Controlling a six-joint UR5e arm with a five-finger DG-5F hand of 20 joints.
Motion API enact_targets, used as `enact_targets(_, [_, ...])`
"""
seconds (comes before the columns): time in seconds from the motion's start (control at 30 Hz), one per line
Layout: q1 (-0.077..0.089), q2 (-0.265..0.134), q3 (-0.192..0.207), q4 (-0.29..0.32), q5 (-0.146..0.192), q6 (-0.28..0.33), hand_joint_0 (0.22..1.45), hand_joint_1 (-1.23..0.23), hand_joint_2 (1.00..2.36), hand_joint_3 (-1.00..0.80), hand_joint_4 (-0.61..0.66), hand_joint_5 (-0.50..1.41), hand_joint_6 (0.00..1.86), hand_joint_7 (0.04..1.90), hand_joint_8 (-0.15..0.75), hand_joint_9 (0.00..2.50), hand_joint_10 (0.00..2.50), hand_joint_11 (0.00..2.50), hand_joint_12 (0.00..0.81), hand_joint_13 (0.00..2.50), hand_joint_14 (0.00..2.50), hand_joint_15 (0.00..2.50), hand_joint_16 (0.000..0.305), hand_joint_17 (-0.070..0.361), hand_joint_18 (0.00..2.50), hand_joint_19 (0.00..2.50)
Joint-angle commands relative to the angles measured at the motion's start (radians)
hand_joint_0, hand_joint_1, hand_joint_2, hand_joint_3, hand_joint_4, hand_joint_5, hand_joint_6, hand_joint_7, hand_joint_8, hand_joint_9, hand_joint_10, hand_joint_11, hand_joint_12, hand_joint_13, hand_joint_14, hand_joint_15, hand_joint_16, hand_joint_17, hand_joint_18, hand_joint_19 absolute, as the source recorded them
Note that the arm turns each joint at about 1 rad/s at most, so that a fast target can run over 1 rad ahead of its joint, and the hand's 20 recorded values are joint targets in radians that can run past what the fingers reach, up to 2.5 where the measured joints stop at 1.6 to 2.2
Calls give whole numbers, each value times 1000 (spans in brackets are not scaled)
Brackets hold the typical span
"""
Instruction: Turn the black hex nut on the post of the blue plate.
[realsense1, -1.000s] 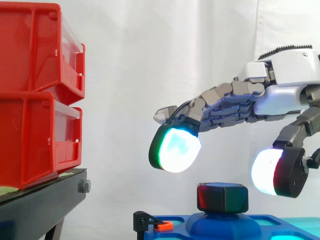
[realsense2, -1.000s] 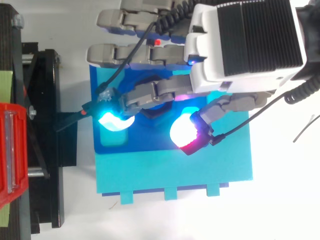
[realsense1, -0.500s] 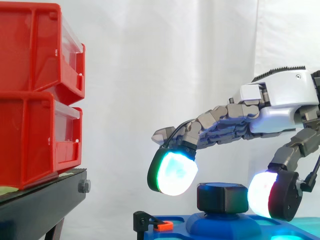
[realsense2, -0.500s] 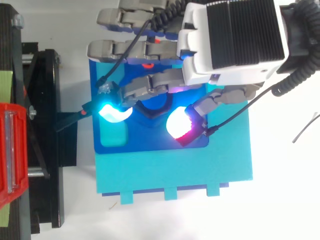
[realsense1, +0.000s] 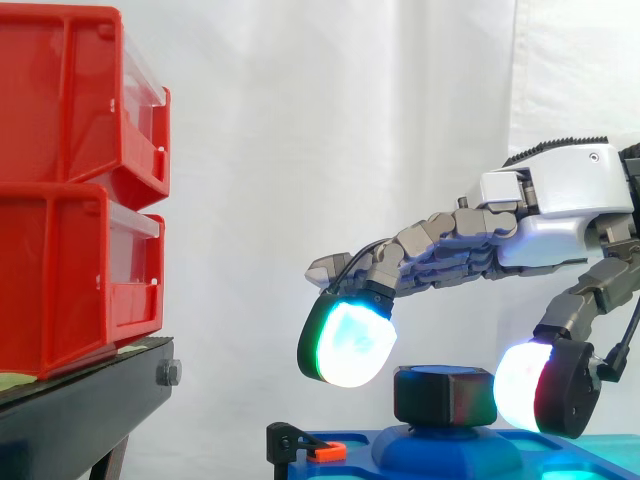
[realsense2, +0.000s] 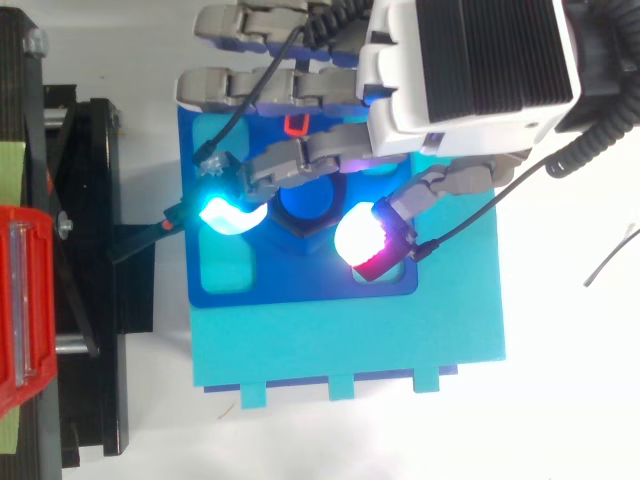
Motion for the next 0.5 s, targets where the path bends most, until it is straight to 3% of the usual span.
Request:
enact_targets(0.0, [-2,0,-1,-2,-1,-4,505,-792,1000,-500,-66,-300,501,608,107,0,0,0,312,0,0,0,47,105,0,30])
enact_targets(0.47, [-10,0,-1,-1,-12,-5,504,-783,1000,-500,-13,-300,501,634,118,0,0,0,314,0,0,0,47,105,0,34])
